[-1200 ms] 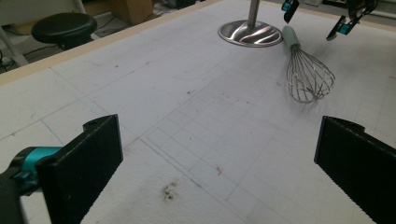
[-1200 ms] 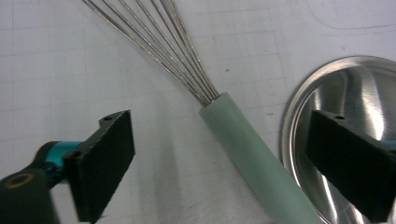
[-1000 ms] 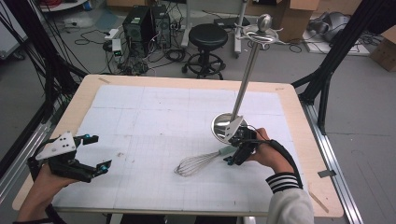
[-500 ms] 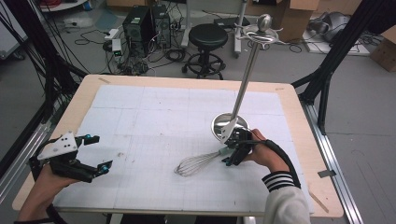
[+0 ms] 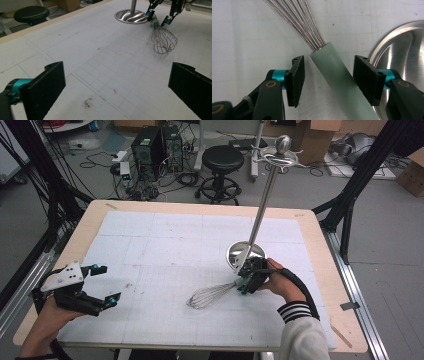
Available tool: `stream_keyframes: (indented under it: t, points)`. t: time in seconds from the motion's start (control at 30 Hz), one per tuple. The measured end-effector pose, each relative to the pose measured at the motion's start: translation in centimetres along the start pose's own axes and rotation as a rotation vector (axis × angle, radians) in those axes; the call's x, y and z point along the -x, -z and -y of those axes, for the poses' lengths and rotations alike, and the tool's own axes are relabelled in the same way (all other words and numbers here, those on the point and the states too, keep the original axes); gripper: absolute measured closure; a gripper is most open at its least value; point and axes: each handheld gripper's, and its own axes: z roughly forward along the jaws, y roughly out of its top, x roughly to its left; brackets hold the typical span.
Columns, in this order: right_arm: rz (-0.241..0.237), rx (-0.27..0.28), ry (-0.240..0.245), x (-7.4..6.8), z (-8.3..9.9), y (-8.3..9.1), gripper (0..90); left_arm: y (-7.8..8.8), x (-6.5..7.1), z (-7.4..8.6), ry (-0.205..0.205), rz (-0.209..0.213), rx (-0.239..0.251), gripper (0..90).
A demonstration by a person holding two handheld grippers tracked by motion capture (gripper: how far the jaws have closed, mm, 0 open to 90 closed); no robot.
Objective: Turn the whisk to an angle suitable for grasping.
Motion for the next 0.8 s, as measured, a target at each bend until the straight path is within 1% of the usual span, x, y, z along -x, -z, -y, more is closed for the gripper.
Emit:
stream_keyframes:
  t: [0.03,0.1,0.2,0.27,0.43,0.47,0.53,0.57,0.6,0.63,0.73,0.77,0.8]
  points:
    - [0.000,0.000,0.000,0.00,0.00,0.00,43.7,0.00,0.00,0.00,0.000,0.000,0.000,1.7]
    - [0.008,-0.011,-0.004,0.00,-0.01,-0.05,49.1,-0.02,0.01,0.02,0.001,-0.001,0.000,1.7]
    - [0.015,-0.015,0.010,0.05,-0.04,-0.07,50.2,-0.05,0.06,0.00,0.002,0.001,0.001,1.7]
    - [0.012,-0.022,0.012,0.06,-0.13,-0.10,50.5,-0.13,0.09,-0.02,0.000,0.003,0.001,1.7]
    - [0.012,-0.037,0.005,0.08,-0.33,-0.11,51.9,-0.13,0.12,-0.05,0.000,0.004,-0.001,1.7]
    - [0.010,-0.037,0.016,0.14,-0.40,-0.14,53.1,-0.13,0.11,-0.05,-0.002,0.004,-0.001,1.7]
    - [0.006,-0.045,0.017,0.10,-0.58,-0.08,57.8,-0.11,0.11,-0.04,-0.001,0.003,-0.001,1.7]
    - [0.006,-0.045,0.017,0.10,-0.58,-0.08,57.8,-0.11,0.11,-0.04,-0.001,0.003,-0.001,1.7]
    - [-0.002,-0.048,0.027,0.06,-0.75,-0.01,64.1,-0.10,0.12,-0.05,0.000,0.003,0.000,1.7]
    - [-0.013,-0.055,0.023,0.04,-0.82,0.02,66.6,-0.03,0.11,-0.05,-0.002,0.004,0.001,1.7]
    - [-0.009,-0.058,0.019,0.10,-0.86,0.03,68.9,0.03,0.11,-0.05,-0.003,0.004,0.002,1.7]
    - [-0.020,-0.058,-0.001,0.19,-0.83,0.05,69.1,0.06,0.12,-0.04,0.002,0.002,0.003,1.7]
    - [-0.020,-0.058,-0.001,0.19,-0.83,0.05,69.1,0.06,0.12,-0.04,0.002,0.002,0.003,1.7]
